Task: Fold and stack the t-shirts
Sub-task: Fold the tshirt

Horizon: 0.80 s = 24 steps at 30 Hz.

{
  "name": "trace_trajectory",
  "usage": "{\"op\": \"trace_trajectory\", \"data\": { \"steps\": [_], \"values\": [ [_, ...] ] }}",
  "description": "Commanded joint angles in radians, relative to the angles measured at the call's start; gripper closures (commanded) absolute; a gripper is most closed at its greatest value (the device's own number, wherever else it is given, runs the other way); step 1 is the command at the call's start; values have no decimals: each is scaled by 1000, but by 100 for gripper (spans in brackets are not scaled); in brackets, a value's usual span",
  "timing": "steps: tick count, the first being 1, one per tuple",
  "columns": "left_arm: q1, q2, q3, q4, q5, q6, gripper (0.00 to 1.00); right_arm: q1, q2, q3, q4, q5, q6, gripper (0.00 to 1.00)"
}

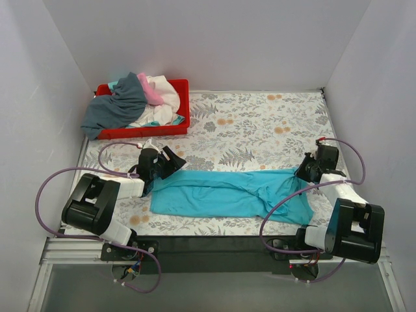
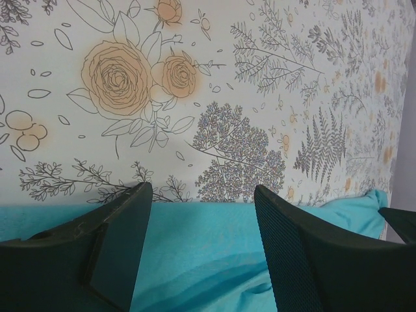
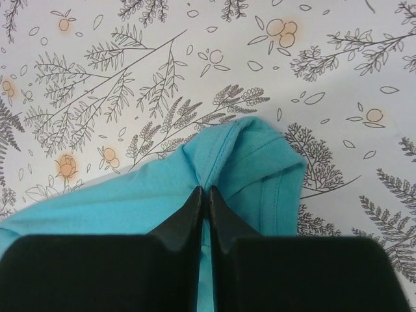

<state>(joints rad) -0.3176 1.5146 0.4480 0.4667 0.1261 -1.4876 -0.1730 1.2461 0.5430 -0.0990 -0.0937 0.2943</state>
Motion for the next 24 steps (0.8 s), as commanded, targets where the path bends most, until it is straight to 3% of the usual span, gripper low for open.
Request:
{"op": "trace_trajectory", "data": {
  "steps": [1, 6, 7, 10, 13, 24],
  "values": [
    [-3, -14, -17, -45, -32, 12, 40, -19, -11, -9, 42, 11, 8, 99],
    [-5, -60, 9, -59, -58, 59, 40, -20, 38, 12, 45, -66, -4, 98],
    [-11, -77, 15, -66, -72, 69, 40, -19, 48, 15, 47, -77, -7, 86],
    [-20, -154, 18, -85, -114, 105, 40, -19, 36, 11, 47, -89, -15, 66],
    [-24, -221, 12, -111, -174, 121, 40, -19, 3, 0, 45, -78, -20, 58],
    [-24, -251, 1, -267, -131, 56, 39, -20, -13, -20, 44, -117, -21, 57]
  ]
}}
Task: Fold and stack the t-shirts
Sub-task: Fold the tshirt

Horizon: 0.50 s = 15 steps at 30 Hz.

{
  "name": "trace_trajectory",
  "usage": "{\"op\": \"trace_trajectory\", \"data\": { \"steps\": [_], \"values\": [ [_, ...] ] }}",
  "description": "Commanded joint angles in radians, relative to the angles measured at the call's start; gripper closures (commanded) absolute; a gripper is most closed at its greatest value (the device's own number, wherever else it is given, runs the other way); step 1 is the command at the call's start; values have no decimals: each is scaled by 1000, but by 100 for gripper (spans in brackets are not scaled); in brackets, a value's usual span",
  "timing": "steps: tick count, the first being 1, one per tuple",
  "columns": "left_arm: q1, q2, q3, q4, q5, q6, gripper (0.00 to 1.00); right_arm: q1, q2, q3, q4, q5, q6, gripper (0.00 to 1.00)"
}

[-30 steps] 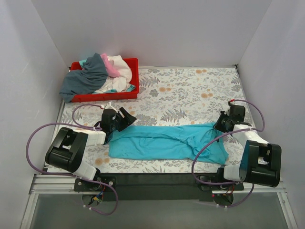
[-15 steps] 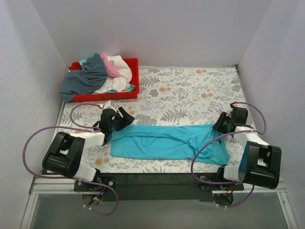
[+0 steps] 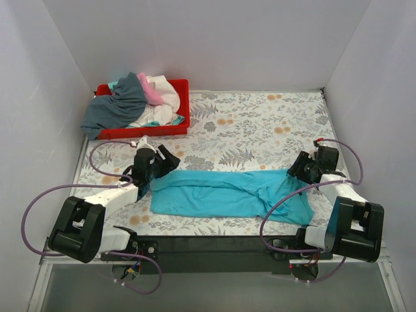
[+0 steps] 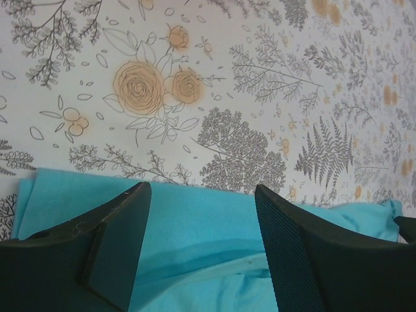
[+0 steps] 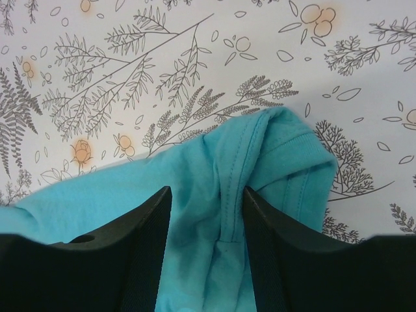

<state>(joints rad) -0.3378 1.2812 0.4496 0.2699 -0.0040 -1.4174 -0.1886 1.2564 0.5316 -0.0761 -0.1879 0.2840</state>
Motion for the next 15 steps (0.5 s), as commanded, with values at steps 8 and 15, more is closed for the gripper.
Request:
{"op": "trace_trajectory", "data": {
  "steps": [8, 15],
  "values": [
    [-4, 16, -29, -114, 108, -66, 38, -5, -11, -9, 22, -7, -14, 57],
    [19, 182, -65, 12, 242, -123, 37, -3, 21, 2, 55, -30, -3, 57]
  ]
}}
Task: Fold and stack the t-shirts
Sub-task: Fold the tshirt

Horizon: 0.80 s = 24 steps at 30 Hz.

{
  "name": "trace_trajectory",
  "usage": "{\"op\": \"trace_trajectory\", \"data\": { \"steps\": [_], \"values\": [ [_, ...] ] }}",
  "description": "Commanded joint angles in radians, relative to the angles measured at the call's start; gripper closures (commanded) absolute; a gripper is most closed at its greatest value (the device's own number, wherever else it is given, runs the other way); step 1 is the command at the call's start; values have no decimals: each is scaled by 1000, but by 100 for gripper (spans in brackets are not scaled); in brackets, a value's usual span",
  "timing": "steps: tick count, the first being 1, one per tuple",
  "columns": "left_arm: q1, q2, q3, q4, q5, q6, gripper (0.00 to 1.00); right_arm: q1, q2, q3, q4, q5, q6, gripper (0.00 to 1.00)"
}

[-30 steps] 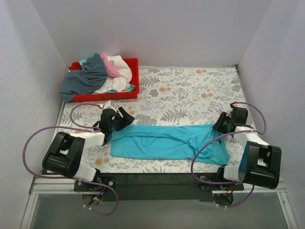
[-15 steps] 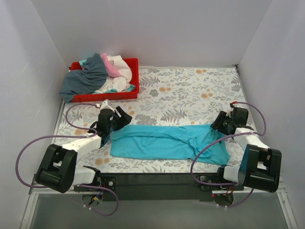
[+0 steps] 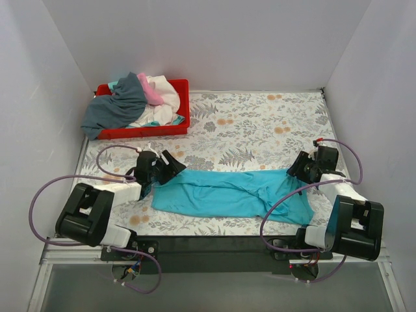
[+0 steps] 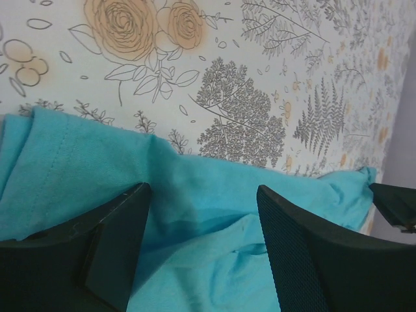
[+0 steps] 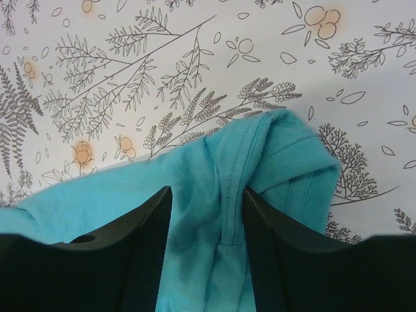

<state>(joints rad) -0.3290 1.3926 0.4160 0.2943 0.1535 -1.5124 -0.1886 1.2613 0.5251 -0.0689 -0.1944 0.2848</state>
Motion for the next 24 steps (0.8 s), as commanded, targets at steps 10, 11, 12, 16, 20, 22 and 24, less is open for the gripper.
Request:
{"op": "trace_trajectory", "data": {
  "steps": [10, 11, 12, 16, 20, 22, 24],
  "values": [
    [165, 150, 21, 17, 101, 29, 37, -3, 95, 53, 121, -69, 27, 61],
    [171, 170, 41, 19, 101, 37, 37, 0, 104, 68, 126, -77, 30, 61],
    [183, 180, 49, 19, 103, 40, 37, 0, 127, 78, 132, -80, 33, 62],
    [217, 236, 81, 39, 98, 57, 37, 6, 184, 127, 155, -88, 39, 62],
    [232, 264, 87, 46, 104, 64, 37, 11, 223, 171, 162, -89, 42, 60],
    [237, 263, 81, 49, 100, 67, 37, 12, 230, 177, 162, -82, 42, 60],
    [242, 256, 76, 51, 90, 75, 37, 12, 224, 170, 164, -77, 39, 61]
  ]
}}
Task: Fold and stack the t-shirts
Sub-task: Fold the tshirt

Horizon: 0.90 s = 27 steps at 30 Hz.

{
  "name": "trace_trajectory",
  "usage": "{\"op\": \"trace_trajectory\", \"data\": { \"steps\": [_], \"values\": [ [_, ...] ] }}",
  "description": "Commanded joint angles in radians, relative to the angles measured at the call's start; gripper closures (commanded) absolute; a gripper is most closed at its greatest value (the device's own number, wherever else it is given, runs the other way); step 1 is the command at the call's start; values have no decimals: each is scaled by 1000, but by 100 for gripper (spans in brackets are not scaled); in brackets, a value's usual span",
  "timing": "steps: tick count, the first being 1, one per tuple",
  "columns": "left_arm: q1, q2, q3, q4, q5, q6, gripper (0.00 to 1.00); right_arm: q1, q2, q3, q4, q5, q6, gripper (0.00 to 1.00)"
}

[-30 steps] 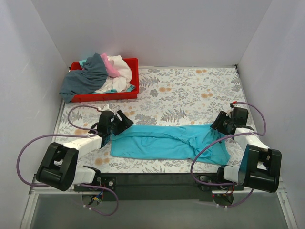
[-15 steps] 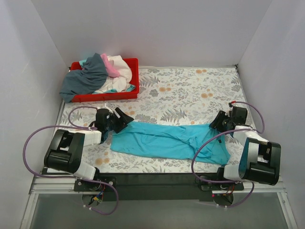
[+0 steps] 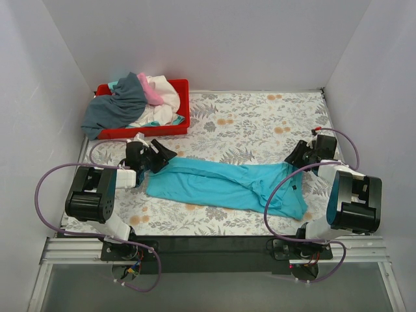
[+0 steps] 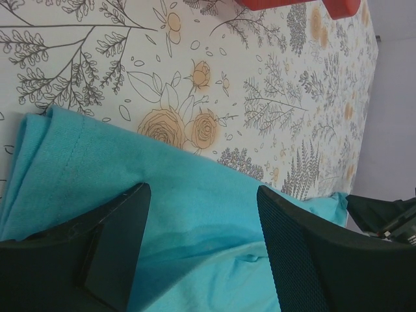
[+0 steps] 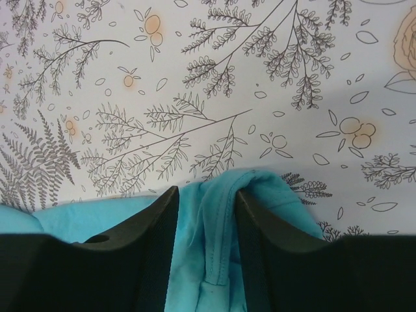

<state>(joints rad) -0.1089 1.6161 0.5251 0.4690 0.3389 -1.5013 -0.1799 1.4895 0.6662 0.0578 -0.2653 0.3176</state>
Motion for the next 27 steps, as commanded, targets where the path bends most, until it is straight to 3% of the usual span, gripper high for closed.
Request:
{"op": "trace_trajectory", "data": {
  "steps": [1, 7, 27],
  "values": [
    [21, 27, -36, -127, -100, 65, 37, 5, -5, 24, 39, -5, 6, 66],
    [26, 24, -40, -132, -103, 72, 37, 3, -14, -13, 37, -11, -2, 99],
    [64, -5, -86, -132, -87, 82, 37, -16, -210, -79, -56, 235, -43, 99]
  ]
}}
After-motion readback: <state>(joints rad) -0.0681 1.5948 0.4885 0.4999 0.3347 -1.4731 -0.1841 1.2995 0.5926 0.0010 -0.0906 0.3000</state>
